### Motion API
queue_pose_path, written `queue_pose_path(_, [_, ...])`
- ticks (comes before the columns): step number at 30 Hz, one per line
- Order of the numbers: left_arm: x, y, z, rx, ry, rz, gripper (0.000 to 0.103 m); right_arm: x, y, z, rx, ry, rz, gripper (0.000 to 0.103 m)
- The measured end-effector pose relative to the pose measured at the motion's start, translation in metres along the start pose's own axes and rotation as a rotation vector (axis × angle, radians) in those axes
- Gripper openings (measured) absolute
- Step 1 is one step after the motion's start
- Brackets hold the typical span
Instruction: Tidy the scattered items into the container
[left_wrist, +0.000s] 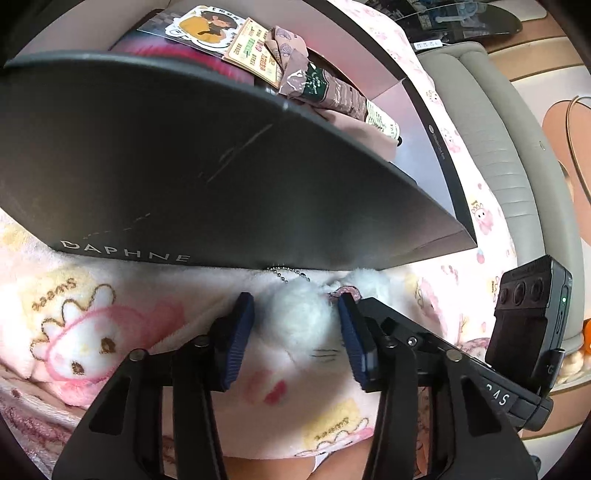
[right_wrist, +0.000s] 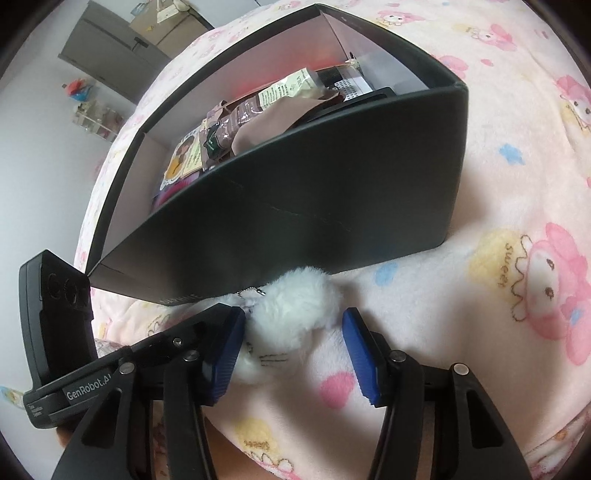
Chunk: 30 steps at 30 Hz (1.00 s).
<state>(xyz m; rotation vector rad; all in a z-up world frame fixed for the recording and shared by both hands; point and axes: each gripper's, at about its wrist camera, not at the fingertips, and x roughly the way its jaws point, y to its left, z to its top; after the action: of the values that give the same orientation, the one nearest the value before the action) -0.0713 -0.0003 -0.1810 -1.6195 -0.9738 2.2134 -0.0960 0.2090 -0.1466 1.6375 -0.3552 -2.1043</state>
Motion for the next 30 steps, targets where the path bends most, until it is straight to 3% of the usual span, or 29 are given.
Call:
queue_pose_path(6, [-0.006, -0.011, -0.007, 0.041, -0.012, 0.028, 0.036, 0.003, 0.016, -0.003, -0.038, -0.018, -0.026, 0.050])
queue_pose_path(10, [-0.009, -0.025, -0.011, 0.088, -0.036, 0.132, 0.036, 0.003, 0.017, -0.003, -0.038, -0.026, -0.042, 0.050])
queue_pose_path(17, [-0.018, -0.031, -0.014, 0.079, -0.097, 0.290, 0.038, 0.007, 0.022, -0.002, -0.047, -0.034, -0.059, 0.050])
queue_pose_path(30, [-0.006, -0.025, -0.011, 0.053, -0.066, 0.177, 0.047, 0.004, 0.021, 0.000, -0.021, -0.050, -0.065, 0.050])
